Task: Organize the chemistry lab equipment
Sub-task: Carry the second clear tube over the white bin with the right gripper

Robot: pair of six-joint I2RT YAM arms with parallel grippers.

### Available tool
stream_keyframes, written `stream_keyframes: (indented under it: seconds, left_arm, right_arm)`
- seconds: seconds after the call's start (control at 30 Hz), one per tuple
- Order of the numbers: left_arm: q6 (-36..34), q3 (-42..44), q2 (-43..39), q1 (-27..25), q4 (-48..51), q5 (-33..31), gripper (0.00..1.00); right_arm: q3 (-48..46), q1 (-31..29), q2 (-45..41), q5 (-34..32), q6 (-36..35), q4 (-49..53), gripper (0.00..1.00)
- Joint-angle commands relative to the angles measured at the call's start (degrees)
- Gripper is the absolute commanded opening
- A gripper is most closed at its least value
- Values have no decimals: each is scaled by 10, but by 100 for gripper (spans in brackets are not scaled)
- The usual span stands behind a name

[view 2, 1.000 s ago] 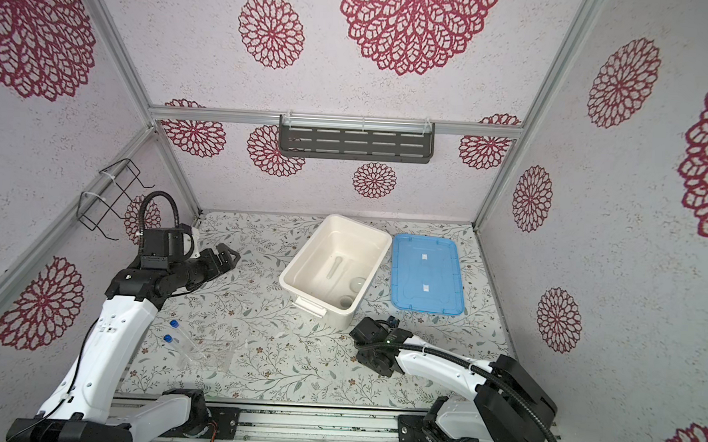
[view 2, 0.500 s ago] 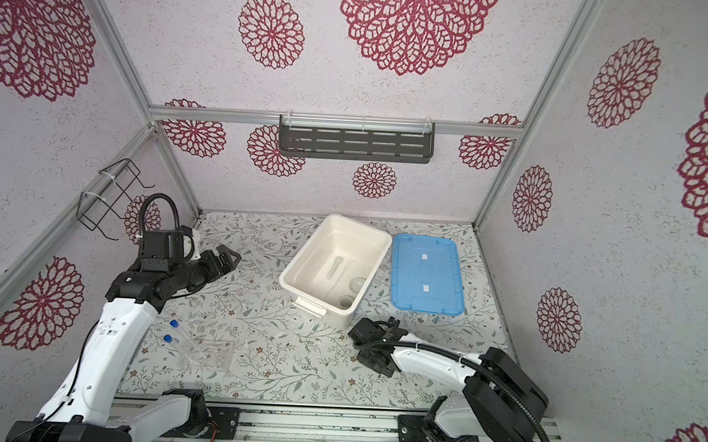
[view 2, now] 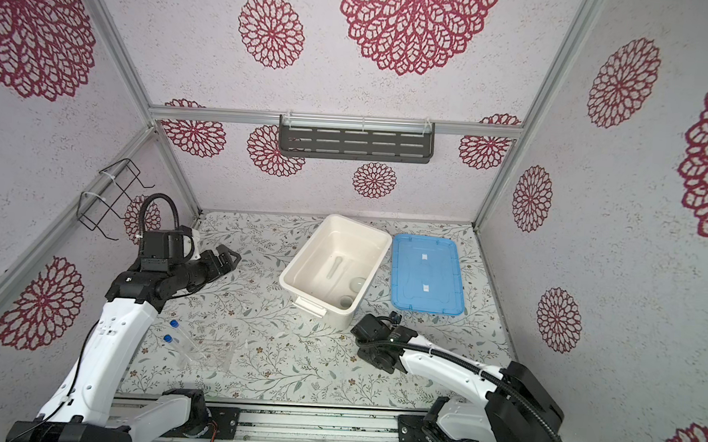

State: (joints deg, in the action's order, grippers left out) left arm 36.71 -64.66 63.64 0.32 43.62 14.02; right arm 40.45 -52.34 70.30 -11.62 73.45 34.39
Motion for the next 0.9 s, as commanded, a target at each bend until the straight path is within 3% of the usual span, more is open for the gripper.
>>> stream_keyframes:
  seconds: [0.0,0.23,0.53,0.7,0.8,0.87]
  left_arm:
    - [6,-7,-3,5,-7,1,98]
    - [0,-14,-5,5,2,5,98]
    - [7,6,-32,5,5,10,98]
    - [1,21,-54,5,14,4,98]
    - [-7,21,-66,5,31,-8,98]
    - [-7,23,-77,5,37,-13,98]
  right_arm:
    - [66,-3,-17,-53,-18,69,13]
    - [260,-2,-2,-112,-94,148,13]
    - [472,9,142,-137,-195,144,13]
    - [485,47,197,-83,-171,78,13]
    - [492,58,242,-125,-182,63,12]
    - [501,68,276,-114,-180,54,11]
